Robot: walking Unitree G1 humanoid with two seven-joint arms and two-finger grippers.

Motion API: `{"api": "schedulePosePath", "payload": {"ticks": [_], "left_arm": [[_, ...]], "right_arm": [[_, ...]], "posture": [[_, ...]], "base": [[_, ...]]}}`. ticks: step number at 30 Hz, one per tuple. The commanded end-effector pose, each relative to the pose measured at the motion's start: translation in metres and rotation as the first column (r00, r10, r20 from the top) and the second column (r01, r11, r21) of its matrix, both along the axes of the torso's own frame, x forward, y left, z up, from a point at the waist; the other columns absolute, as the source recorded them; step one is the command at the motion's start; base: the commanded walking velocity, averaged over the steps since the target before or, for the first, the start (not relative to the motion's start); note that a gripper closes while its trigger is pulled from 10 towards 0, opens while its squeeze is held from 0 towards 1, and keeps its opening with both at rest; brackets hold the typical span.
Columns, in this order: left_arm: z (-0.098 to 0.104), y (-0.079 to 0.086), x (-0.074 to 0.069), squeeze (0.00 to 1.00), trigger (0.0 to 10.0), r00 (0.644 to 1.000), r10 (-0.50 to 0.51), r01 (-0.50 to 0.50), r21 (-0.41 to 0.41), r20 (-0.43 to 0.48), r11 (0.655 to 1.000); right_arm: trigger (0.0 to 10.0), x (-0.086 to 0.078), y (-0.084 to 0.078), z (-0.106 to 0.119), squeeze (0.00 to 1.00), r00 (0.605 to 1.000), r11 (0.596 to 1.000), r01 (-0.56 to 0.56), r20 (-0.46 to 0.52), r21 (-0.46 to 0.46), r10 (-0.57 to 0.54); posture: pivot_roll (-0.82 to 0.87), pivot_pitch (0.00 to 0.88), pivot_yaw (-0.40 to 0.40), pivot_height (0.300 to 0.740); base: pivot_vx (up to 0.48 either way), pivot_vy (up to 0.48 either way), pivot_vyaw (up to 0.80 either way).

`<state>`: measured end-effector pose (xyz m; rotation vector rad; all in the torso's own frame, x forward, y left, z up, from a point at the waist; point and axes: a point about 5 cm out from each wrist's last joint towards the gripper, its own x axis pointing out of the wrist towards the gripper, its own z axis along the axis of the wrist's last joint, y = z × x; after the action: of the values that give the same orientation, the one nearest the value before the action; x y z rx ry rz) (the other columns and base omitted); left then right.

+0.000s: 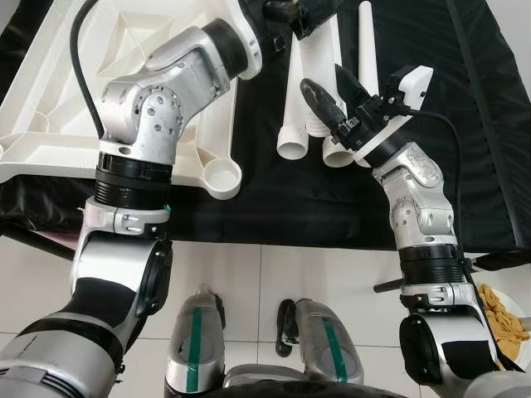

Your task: Building children table

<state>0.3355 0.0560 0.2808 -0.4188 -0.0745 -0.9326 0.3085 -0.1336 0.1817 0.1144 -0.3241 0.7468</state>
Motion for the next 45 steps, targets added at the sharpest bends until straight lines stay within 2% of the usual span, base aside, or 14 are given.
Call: {"api": "schedulePosePath", "payload": {"ticks": [1,13,17,25,30,33,39,45], "left_arm": [[0.011,-0.009,-0.014,0.0,10.0,0.949,-0.287,0.292,-0.019,0.129,0.956],[0.021,-0.011,-0.011,0.0,10.0,0.948,-0.3,0.307,-0.061,0.103,0.95],[0.028,-0.01,-0.007,0.0,10.0,0.951,-0.295,0.302,-0.078,0.094,0.95],[0.034,-0.002,0.005,0.0,10.0,0.968,-0.237,0.241,-0.04,0.08,0.97],[0.036,0.0,0.008,0.0,10.0,0.971,-0.226,0.229,-0.036,0.079,0.973],[0.04,0.008,0.014,0.0,10.0,0.978,-0.193,0.194,-0.002,0.081,0.981],[0.043,0.017,0.017,0.0,10.0,0.982,-0.164,0.164,0.016,0.088,0.986],[0.045,0.019,0.017,0.0,10.0,0.983,-0.156,0.156,0.011,0.099,0.988]], "right_arm": [[10.0,-0.002,0.002,0.002,0.0,1.0,1.0,-0.016,0.023,-0.005,0.016],[10.0,-0.009,0.008,-0.005,0.0,0.998,0.998,-0.053,0.014,-0.028,0.053],[10.0,-0.012,0.009,-0.008,0.0,0.996,0.994,-0.083,0.011,-0.066,0.084],[10.0,-0.015,0.009,-0.012,0.0,0.995,0.99,-0.099,0.01,-0.098,0.1],[10.0,-0.015,0.009,-0.013,0.0,0.995,0.99,-0.096,0.01,-0.101,0.098],[10.0,-0.015,0.007,-0.014,0.0,0.996,0.99,-0.087,0.012,-0.107,0.089],[10.0,-0.015,0.006,-0.015,0.0,0.997,0.99,-0.079,0.015,-0.114,0.081],[10.0,-0.014,0.005,-0.014,0.0,0.997,0.991,-0.073,0.019,-0.116,0.076]], "posture": [[0.05,0.001,-0.003,0.74],[0.05,0.002,0.007,0.74],[0.04,0.0,0.007,0.74],[0.03,0.0,0.011,0.74],[0.03,0.0,0.011,0.74],[0.03,0.0,0.015,0.74],[0.03,0.0,0.016,0.74],[0.04,0.0,0.011,0.74]], "base": [[0.0,0.0,0.0],[0.0,0.0,0.0],[0.0,0.0,0.0],[0.0,0.0,0.0],[0.0,0.0,0.0],[0.0,0.0,0.0],[0.0,0.0,0.0],[0.0,0.0,0.0]]}}
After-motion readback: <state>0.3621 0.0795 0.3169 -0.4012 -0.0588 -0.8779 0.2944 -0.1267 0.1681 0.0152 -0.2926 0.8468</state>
